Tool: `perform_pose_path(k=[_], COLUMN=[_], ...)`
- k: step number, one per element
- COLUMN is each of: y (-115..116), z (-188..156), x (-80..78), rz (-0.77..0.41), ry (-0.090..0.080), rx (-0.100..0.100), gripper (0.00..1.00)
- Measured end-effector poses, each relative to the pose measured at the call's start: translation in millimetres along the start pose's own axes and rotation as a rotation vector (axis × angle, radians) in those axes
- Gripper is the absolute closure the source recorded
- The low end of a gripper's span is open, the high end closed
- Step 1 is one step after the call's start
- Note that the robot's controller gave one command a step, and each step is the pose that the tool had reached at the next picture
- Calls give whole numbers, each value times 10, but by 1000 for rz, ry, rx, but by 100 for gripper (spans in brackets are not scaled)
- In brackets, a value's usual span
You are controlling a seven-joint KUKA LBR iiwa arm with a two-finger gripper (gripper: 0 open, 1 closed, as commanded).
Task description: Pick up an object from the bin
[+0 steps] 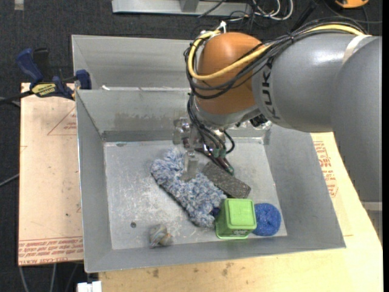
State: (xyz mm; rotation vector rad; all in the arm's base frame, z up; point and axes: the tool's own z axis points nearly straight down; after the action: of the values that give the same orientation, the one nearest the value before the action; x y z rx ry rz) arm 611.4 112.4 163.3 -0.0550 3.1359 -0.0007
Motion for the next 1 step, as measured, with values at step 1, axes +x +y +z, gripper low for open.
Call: perform_pose_path(k=[1], y=[-54], z=[223], x=[190], rz=[21], ry=[5], rx=[-2], gripper=[100])
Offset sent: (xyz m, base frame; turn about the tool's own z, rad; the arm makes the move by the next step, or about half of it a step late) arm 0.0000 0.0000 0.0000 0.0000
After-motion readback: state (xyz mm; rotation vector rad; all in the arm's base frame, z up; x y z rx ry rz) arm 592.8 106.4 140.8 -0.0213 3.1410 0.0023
